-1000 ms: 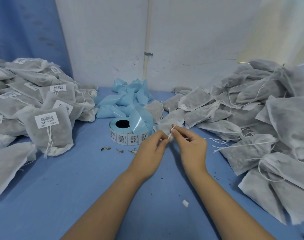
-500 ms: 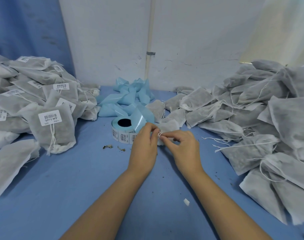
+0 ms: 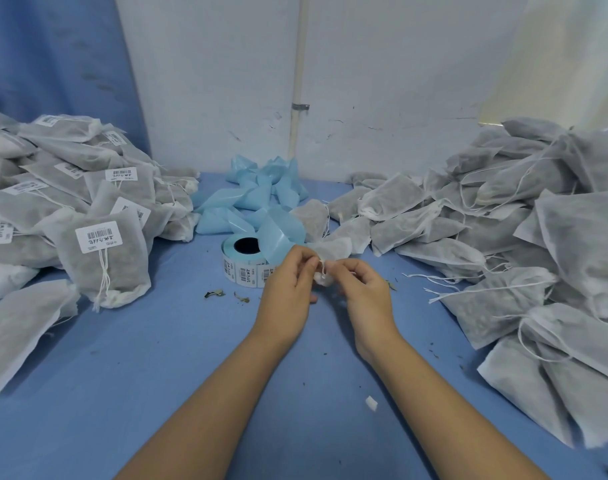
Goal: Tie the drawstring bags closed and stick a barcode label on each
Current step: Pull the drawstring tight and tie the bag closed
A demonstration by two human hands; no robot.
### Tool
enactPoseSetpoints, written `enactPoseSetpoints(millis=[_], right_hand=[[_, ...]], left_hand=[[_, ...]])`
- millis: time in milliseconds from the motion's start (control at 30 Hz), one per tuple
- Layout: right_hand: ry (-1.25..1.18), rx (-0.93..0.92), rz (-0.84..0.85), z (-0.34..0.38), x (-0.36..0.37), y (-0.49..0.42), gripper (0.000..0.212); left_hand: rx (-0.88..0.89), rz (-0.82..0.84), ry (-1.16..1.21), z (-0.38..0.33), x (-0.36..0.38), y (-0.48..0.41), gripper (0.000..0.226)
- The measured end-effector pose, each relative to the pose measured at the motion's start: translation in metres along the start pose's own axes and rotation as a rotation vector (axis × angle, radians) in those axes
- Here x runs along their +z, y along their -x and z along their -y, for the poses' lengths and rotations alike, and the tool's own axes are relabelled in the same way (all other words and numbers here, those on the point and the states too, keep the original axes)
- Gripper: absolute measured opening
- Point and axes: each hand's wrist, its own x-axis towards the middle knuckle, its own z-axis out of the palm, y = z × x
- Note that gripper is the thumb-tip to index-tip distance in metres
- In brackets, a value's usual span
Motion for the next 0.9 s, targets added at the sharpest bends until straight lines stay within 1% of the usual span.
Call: enactPoseSetpoints(millis=[67, 200, 367, 500, 600, 800, 900], right_hand=[[-0.061, 0.018, 0.025, 0.003, -0.001, 0.001, 0.006], [-0.217, 0.089, 0.101, 0.006, -0.003, 0.000, 0.017], [-0.302, 0.149, 0.111, 0.008, -0.006, -0.002, 0.014], [-0.322, 0.149, 0.057, 0.005, -0.007, -0.004, 0.011], [-0.412, 0.190, 0.007, 0.006, -0.010, -0.006, 0.007], [-0.621, 0.270, -0.042, 0.009, -0.015, -0.009, 0.012], [-0.653, 0.285, -0.052, 0.009, -0.015, -0.009, 0.012]], left_hand=[[-0.011, -0.011, -0.036, -0.001, 0.000, 0.001, 0.016], [0.031, -0.003, -0.131, -0.006, 0.001, 0.002, 0.014], [0.025, 0.004, -0.162, -0.006, 0.000, 0.003, 0.013], [0.051, 0.013, -0.228, -0.003, 0.001, 0.001, 0.014], [0.078, -0.006, -0.315, 0.001, 0.001, 0.000, 0.013], [0.045, -0.036, -0.335, 0.003, 0.001, -0.001, 0.013], [0.022, -0.043, -0.342, 0.001, 0.001, -0.002, 0.014]])
